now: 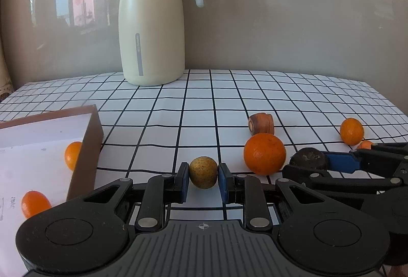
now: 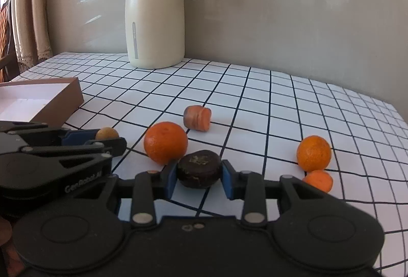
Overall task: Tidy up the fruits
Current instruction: 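Grasp the small olive-green fruit with the left tool while the right tool grasps the dark brown fruit, then carry both held fruits over the white box, then open both tools to drop the fruits into the box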
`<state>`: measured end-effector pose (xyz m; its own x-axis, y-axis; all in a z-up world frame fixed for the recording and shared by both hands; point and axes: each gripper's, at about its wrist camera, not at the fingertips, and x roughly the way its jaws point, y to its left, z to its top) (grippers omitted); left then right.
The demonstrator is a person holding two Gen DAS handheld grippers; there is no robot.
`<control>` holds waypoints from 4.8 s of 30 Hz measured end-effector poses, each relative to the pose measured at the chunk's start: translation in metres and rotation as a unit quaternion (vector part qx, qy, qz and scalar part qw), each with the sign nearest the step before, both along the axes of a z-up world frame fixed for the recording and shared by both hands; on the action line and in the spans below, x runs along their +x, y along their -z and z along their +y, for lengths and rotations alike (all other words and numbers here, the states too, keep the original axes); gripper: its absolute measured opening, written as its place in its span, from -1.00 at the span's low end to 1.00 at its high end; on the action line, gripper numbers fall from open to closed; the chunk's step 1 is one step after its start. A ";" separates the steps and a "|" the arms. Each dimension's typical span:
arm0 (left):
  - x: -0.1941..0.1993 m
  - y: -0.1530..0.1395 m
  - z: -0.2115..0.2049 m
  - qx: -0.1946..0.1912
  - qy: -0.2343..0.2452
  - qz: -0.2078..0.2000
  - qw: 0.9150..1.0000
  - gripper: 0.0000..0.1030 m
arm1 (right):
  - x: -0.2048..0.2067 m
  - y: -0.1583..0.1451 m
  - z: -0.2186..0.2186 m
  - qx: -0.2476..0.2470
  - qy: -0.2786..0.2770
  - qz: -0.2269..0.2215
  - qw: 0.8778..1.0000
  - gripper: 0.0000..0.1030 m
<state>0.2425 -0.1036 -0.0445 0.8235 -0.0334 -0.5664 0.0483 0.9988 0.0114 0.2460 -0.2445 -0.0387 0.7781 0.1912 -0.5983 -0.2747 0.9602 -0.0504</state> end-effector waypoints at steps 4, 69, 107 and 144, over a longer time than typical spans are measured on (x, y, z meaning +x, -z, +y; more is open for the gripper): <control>-0.010 -0.004 -0.003 0.004 0.008 -0.005 1.000 -0.53 | -0.009 -0.006 -0.004 -0.001 0.008 -0.007 1.000 -0.47; -0.179 -0.058 0.155 0.027 -0.103 -0.113 0.988 -0.53 | -0.140 -0.068 0.122 0.019 -0.110 -0.122 0.986 -0.47; -0.147 -0.055 0.287 0.023 -0.218 -0.102 0.970 -0.53 | -0.083 -0.068 0.212 0.027 -0.167 -0.107 0.980 -0.47; -0.093 -0.042 0.314 0.012 -0.268 -0.090 0.959 0.43 | -0.016 -0.062 0.222 0.036 -0.138 -0.096 0.985 0.79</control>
